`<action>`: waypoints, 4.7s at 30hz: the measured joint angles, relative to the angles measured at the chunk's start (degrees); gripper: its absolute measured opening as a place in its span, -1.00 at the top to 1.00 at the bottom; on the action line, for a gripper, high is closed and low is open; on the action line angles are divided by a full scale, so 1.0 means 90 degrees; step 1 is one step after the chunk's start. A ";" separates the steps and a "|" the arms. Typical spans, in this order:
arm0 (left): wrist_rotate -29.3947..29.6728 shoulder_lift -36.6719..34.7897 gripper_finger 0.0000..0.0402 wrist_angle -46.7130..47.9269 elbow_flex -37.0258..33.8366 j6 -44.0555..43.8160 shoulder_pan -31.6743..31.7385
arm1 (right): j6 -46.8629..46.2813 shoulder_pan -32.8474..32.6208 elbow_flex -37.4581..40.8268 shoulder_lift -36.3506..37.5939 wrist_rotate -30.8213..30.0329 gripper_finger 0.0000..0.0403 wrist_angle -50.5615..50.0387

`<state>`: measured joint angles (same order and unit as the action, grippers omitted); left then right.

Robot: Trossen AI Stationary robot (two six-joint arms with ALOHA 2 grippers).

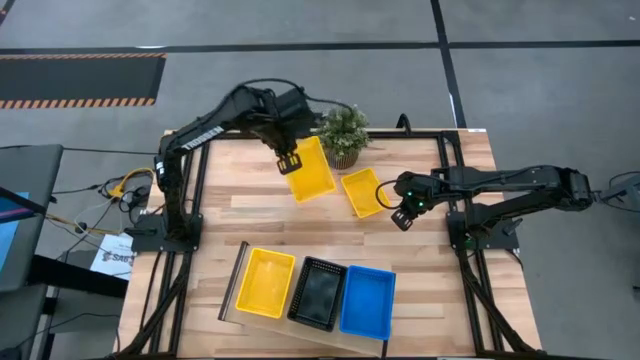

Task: Stack baskets on shelf by color
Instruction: Stack the left yellow bin on top of the yellow bin on the shelf, then stack the yellow bin on top of the yellow bin on the shelf

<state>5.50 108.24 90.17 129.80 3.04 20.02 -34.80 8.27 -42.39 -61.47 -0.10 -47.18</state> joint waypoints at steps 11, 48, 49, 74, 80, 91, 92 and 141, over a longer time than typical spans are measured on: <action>-0.2249 -0.0752 1.00 0.0010 0.0223 0.0967 -0.1481 | 0.0083 0.0000 0.0000 0.0000 0.0002 0.87 -0.0010; -0.1534 -0.1638 1.00 -0.0025 -0.2396 0.0041 -0.3932 | 0.0040 0.0002 0.0000 0.0000 0.0002 0.87 0.0296; -0.1531 -0.1636 1.00 -0.0022 -0.2459 0.0117 -0.3924 | 0.0039 0.0002 0.0000 -0.0001 0.0002 0.87 0.0301; -0.1529 -0.1610 1.00 -0.0405 -0.2493 -0.0601 -0.3683 | 0.0035 0.0002 0.0000 0.0000 0.0002 0.87 0.0299; -0.1520 -0.1612 1.00 -0.0457 -0.2385 -0.0748 -0.3683 | 0.0043 0.0002 0.0000 0.0000 0.0002 0.87 0.0299; -0.1616 -0.1274 1.00 -0.0565 -0.2397 -0.0922 -0.3691 | 0.0066 0.0002 0.0000 -0.0002 0.0002 0.87 0.0308; -0.1657 -0.1241 1.00 -0.0550 -0.2399 -0.0924 -0.3691 | 0.0067 0.0002 0.0000 -0.0002 0.0002 0.87 0.0313; 0.0723 -0.1219 0.13 -0.0438 0.0040 -0.1856 -0.2757 | -0.0213 0.1418 0.0002 -0.1390 -0.1469 0.96 0.1043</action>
<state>12.01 97.27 86.22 130.16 -13.67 -4.79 -36.71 21.04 -42.37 -73.98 -13.32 -37.79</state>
